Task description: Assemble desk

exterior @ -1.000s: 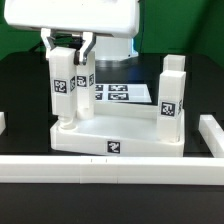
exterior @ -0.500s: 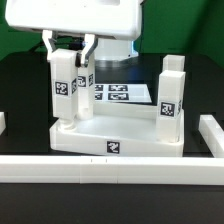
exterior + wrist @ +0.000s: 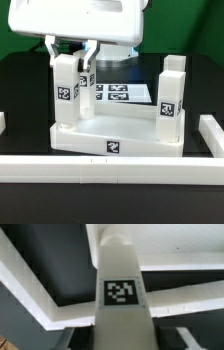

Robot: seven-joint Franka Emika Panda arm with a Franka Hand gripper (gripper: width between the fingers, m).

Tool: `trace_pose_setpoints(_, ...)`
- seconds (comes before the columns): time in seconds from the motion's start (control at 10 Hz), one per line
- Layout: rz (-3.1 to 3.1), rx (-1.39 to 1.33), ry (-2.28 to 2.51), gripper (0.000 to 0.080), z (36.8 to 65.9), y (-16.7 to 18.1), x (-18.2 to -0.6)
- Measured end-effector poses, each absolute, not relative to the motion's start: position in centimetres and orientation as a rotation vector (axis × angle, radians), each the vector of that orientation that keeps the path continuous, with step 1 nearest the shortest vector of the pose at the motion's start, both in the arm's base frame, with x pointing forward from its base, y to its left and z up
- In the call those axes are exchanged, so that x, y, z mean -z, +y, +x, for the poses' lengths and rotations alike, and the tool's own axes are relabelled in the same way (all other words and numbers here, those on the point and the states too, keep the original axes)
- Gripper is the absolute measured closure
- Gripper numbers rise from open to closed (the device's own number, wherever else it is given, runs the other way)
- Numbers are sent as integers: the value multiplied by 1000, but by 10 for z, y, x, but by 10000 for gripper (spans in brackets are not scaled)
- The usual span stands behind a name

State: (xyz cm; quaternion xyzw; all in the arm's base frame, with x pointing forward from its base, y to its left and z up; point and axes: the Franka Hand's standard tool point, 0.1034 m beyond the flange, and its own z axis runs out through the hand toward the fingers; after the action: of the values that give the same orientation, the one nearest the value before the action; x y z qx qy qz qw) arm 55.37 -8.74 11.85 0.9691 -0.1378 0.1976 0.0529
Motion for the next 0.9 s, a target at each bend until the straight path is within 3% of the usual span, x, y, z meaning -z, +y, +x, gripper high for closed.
trace_pose_setpoints(0.7,2909,-679,-393,503,558,-87,-118)
trace_pose_setpoints(0.8,2909,-679,-393,321,558,-87,-118)
trace_pose_setpoints(0.9,2910,-679,-390,189,559,-88,-119)
